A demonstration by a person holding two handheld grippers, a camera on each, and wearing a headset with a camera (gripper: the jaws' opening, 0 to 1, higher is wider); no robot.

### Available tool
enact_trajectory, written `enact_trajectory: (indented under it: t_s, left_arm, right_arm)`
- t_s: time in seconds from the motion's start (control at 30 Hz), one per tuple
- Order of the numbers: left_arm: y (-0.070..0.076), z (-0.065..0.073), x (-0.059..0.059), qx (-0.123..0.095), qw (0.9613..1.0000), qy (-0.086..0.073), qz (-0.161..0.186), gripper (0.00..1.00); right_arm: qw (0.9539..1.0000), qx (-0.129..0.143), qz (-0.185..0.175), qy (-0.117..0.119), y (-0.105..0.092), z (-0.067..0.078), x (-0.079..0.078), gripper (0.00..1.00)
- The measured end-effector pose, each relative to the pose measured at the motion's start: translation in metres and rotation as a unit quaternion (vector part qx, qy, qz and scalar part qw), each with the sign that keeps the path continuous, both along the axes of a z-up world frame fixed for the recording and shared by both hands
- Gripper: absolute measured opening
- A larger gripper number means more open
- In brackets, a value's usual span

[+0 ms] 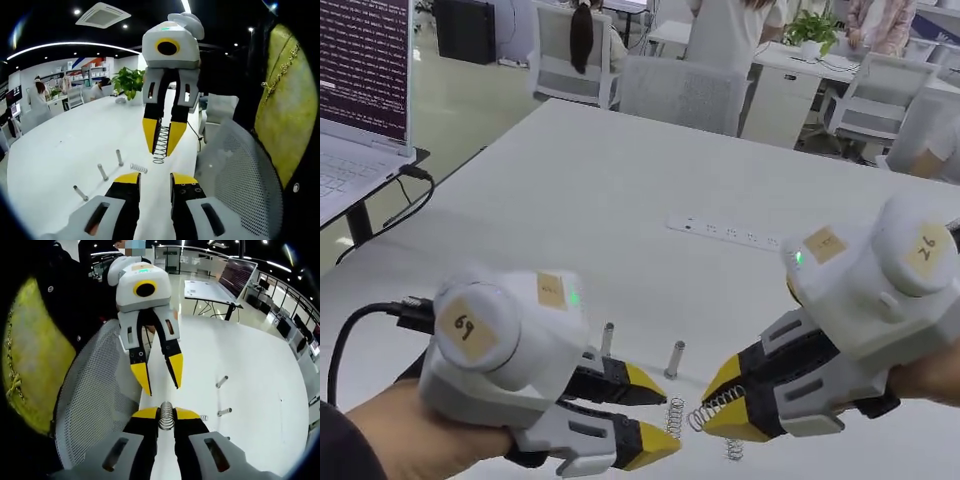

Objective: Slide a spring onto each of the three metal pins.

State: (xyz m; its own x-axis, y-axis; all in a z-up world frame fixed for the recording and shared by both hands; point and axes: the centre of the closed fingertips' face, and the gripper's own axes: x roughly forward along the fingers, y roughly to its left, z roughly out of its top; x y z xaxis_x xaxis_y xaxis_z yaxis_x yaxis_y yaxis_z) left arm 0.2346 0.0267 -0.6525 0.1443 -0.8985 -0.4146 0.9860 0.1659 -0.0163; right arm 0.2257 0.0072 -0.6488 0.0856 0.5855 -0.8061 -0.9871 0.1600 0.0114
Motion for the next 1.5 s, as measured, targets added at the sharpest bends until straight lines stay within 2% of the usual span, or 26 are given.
enact_trajectory:
  t_s: [0.4, 0.63, 0.7, 1.07, 1.5]
  left_arm:
    - [0.029, -0.001, 0.015, -0.001, 0.9989, 0.007, 0.047, 0.27]
    - [0.047, -0.003, 0.024, 0.000, 0.9967, 0.018, 0.079, 0.40]
    - [0.052, -0.003, 0.027, 0.000, 0.9959, 0.015, 0.089, 0.43]
    - [0.072, -0.010, 0.033, -0.003, 0.9907, 0.025, 0.134, 0.63]
    - [0.073, -0.016, 0.027, -0.008, 0.9881, 0.032, 0.150, 0.77]
  right_arm:
    - [0.9995, -0.016, -0.021, -0.016, -0.019, 0.009, 0.018, 0.08]
    - [0.9989, -0.025, -0.034, -0.023, -0.031, 0.012, 0.027, 0.08]
    - [0.9987, -0.026, -0.036, -0.025, -0.033, 0.013, 0.029, 0.08]
    - [0.9973, -0.039, -0.048, -0.039, -0.049, 0.023, 0.046, 0.08]
    - [0.9954, -0.059, -0.058, -0.048, -0.069, 0.028, 0.071, 0.08]
